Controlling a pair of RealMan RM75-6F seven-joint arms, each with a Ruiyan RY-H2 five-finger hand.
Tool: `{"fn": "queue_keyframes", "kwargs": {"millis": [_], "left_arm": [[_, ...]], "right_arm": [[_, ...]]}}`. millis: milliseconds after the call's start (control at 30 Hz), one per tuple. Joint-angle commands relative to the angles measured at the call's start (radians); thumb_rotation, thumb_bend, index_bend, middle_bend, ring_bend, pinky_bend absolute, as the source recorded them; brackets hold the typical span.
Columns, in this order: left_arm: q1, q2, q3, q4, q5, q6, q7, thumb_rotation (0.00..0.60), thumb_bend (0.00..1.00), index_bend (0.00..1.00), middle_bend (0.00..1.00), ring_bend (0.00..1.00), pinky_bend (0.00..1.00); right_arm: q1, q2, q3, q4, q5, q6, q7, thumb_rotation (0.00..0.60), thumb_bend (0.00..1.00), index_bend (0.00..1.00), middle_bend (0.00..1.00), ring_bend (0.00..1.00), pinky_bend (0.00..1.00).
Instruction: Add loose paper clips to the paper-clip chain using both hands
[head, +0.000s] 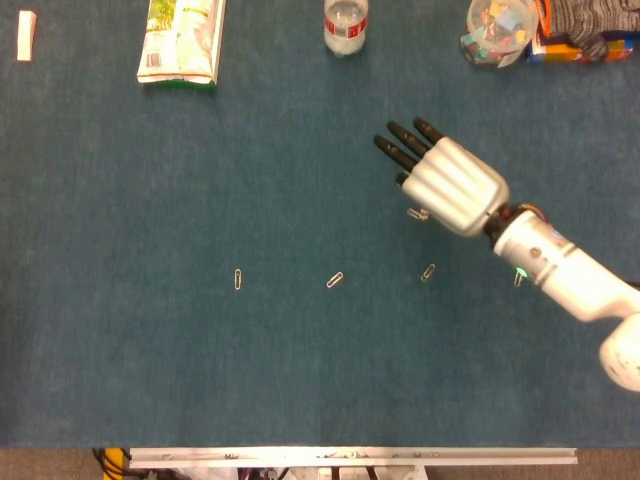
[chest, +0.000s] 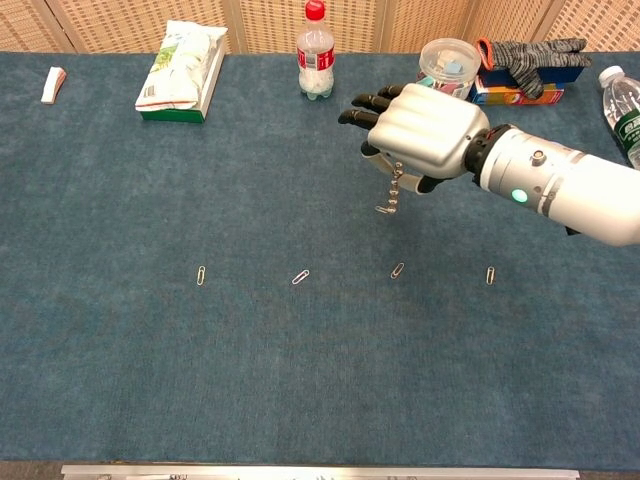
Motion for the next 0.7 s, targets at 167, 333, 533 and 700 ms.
{"fn": "queue_keyframes", "kwargs": {"millis": [167,333,533,700], "left_arm": [[0.005,0.002,-0.001,-0.008,0.001,0.010,0.009,0.600,0.23,0.34,0.08,0.00,0.06],[0.010,0.006,-0.003,-0.012,-0.002,0.019,0.011,0.600,0.23,0.36,0.08,0.00,0.06],[0.015,0.013,-0.007,-0.015,-0.005,0.030,0.005,0.600,0.23,0.37,0.08,0.00,0.06],[0.017,0.016,-0.009,-0.017,-0.005,0.035,-0.003,0.600,0.23,0.39,0.08,0.00,0.06]], "right_arm": [[-0.041,0.047,-0.043,-0.068,-0.072,0.029,0.039,0.600,0.31,0.57,0.10,0.00,0.16],[-0.065,0.060,-0.066,-0.089,-0.111,0.037,0.053,0.600,0.31,0.57,0.10,0.00,0.16],[-0.088,0.058,-0.086,-0.088,-0.134,0.033,0.064,0.600,0.31,0.57,0.10,0.00,0.16],[-0.102,0.047,-0.096,-0.075,-0.141,0.021,0.067,0.600,0.31,0.57,0.10,0.00,0.16]]}}
